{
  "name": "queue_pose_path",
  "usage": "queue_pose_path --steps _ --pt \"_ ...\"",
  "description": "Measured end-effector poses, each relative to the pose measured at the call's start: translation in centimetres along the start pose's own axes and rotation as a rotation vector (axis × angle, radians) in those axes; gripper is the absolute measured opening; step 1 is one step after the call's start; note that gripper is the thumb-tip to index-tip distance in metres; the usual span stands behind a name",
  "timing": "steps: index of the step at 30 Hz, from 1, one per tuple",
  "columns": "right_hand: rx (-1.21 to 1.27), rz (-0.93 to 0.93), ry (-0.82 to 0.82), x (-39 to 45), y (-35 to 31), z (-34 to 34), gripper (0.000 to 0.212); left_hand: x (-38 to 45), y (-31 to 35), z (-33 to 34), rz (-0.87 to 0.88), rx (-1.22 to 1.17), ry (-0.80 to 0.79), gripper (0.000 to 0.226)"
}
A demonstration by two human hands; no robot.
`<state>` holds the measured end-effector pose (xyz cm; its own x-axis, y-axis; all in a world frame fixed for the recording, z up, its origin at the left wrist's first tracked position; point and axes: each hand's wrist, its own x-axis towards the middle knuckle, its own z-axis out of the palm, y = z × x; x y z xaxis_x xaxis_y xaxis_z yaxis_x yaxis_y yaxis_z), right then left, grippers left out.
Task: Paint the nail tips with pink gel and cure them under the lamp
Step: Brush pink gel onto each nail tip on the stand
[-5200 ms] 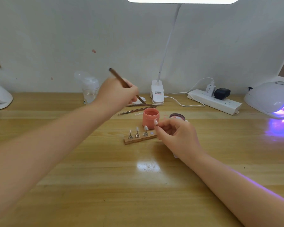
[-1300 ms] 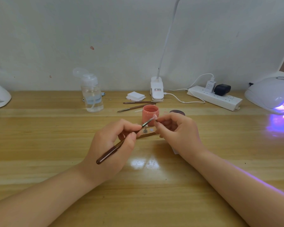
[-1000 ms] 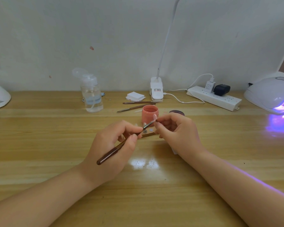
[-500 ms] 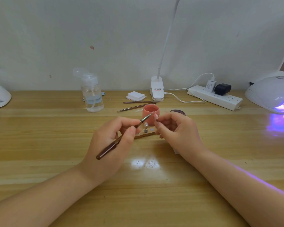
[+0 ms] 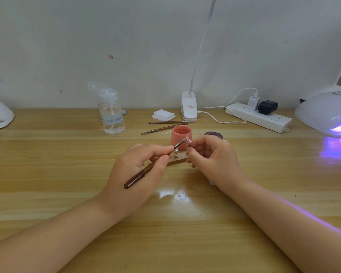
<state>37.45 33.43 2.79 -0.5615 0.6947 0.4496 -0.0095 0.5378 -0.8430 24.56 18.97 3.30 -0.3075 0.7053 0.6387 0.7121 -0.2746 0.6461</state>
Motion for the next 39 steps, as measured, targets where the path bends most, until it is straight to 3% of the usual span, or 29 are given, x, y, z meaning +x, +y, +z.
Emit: queue_pose_path --steps 9,13,17,21,23,29,39 --pt "0.004 0.015 0.013 0.04 0.17 -0.02 0.018 0.06 -0.04 -0.01 -0.027 -0.02 -0.003 0.021" --pt "0.011 0.022 0.033 0.03 0.22 -0.09 0.006 -0.11 -0.4 -0.08 -0.075 -0.081 0.048 0.021" --pt "0.001 0.004 0.046 -0.05 0.13 -0.19 0.004 -0.1 -0.21 -0.18 -0.029 -0.148 0.067 0.024" --pt "-0.005 -0.005 0.06 -0.01 0.07 -0.1 0.006 0.0 -0.27 -0.2 0.13 -0.01 -0.013 0.012" --pt "-0.006 -0.009 0.071 -0.01 0.1 -0.04 0.006 -0.02 -0.35 -0.23 0.161 0.02 -0.041 0.018" --pt "-0.02 -0.022 0.071 0.02 0.23 -0.04 0.007 -0.07 -0.01 -0.05 0.137 0.03 -0.055 0.027" --pt "-0.025 -0.03 0.054 0.0 0.25 -0.12 0.012 -0.56 -0.27 -0.35 0.073 -0.08 -0.025 0.024"
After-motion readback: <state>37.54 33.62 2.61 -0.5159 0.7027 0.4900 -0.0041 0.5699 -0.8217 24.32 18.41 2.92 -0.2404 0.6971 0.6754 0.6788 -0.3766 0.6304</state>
